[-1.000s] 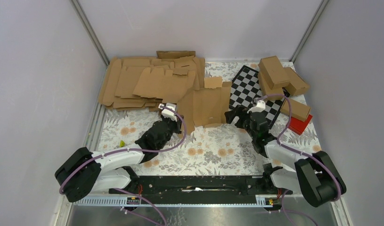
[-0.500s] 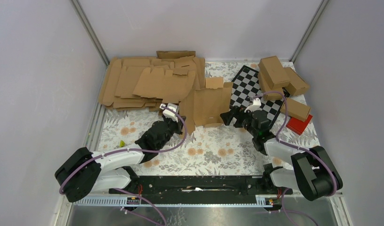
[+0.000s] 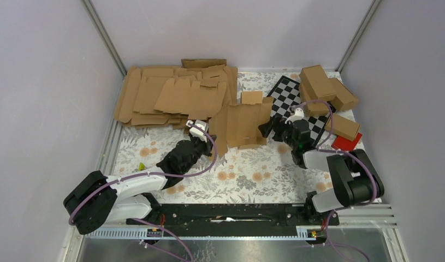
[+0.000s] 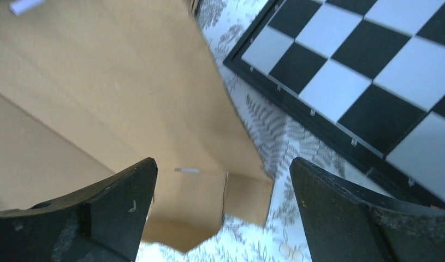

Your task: Fold the paper box

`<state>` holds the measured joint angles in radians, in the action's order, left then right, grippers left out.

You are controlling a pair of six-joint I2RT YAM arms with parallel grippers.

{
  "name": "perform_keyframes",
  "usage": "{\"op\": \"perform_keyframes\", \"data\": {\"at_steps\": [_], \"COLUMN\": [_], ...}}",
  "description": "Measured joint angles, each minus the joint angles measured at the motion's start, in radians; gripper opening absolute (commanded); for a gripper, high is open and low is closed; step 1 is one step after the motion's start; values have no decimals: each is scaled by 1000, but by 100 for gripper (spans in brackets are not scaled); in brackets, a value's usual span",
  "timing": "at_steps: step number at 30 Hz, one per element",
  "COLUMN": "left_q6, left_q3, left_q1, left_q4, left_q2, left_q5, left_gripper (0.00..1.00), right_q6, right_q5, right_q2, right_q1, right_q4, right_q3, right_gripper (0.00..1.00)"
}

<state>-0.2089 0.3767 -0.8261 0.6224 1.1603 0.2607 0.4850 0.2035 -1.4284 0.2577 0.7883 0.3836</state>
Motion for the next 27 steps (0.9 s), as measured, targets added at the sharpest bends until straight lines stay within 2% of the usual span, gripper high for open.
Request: {"op": "perform_keyframes", "data": {"at_steps": [3,7,11,16,22,27], "left_q6": [1,2,2,2,3,4], "left_q3": [0,0,0,0,0,0], "left_q1": [0,0,0,0,0,1], "left_q4": [0,0,0,0,0,0], "left_q2": [0,0,0,0,0,0], "left_q5": [-6,-16,-24,-37,-49,-64], "left_gripper": [0,0,0,0,0,0], "right_q6": [8,19,37,45,40,7], "right_q5": [9,55,110,153,158,127], "right_q2": [-76,-180,-241,-244,-237,-119], "right_q1": [-16,-23,-23,-22,2,43], "right_q4": [41,92,123,150,167,112], "right_q3": [57,129,146,144,138,97], "right_gripper": [98,86,80,73,70,70]}}
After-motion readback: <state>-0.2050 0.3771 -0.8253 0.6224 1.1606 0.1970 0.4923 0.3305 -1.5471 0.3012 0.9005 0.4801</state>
